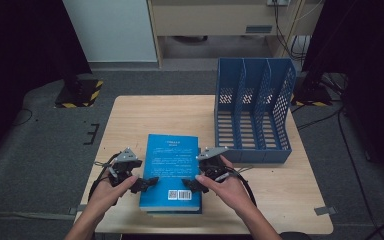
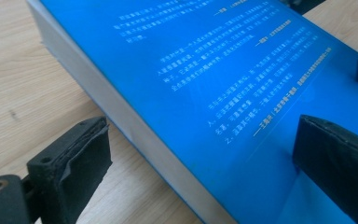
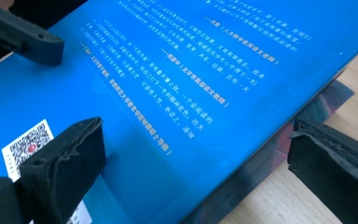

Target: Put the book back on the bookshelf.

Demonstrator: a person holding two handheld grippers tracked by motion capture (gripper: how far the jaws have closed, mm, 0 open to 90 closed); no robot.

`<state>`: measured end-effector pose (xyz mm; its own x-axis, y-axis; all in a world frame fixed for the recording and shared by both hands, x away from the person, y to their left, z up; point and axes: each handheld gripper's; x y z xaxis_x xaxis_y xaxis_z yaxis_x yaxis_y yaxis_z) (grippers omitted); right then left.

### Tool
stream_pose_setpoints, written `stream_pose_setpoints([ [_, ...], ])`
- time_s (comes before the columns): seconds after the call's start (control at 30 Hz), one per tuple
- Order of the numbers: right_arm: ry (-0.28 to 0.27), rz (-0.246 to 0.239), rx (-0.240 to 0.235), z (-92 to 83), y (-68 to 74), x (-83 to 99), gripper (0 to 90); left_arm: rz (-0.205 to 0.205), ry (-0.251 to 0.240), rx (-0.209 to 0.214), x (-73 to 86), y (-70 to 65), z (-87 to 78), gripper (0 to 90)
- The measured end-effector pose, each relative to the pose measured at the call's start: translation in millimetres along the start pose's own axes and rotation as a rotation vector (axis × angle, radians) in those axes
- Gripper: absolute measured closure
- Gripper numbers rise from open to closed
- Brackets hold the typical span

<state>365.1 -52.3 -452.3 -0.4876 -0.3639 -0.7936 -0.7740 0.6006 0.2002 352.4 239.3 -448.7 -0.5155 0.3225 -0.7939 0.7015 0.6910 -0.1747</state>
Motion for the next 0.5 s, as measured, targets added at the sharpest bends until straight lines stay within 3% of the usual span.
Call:
stream_pose_setpoints([
  [0.13, 0.006, 0.022, -0.017, 5.8, -2.4, -0.8, 0.3, -0.027, 0.011, 0.040, 0.7, 2.4, 3.6, 1.7],
  [0.2, 0.002, 0.070, -0.038, 8.4, -6.2, 1.5, 0.3, -0.031, 0.021, 0.062, -0.4, 2.4, 7.3, 0.9],
  [0.5, -0.020, 0.164, -0.108, 13.3, -16.9, 9.8, 0.1, -0.047, 0.050, 0.076, -3.7, 5.3, 10.4, 0.0],
])
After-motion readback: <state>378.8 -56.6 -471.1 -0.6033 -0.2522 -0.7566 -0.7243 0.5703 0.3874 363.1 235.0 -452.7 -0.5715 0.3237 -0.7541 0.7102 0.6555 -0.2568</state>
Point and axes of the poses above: each handheld gripper's, and its own axes: z roughly forward along the jaws, x roughly out of its underside, y roughly to its left, and after that the axes turned 6 degrees about -y, right-handed
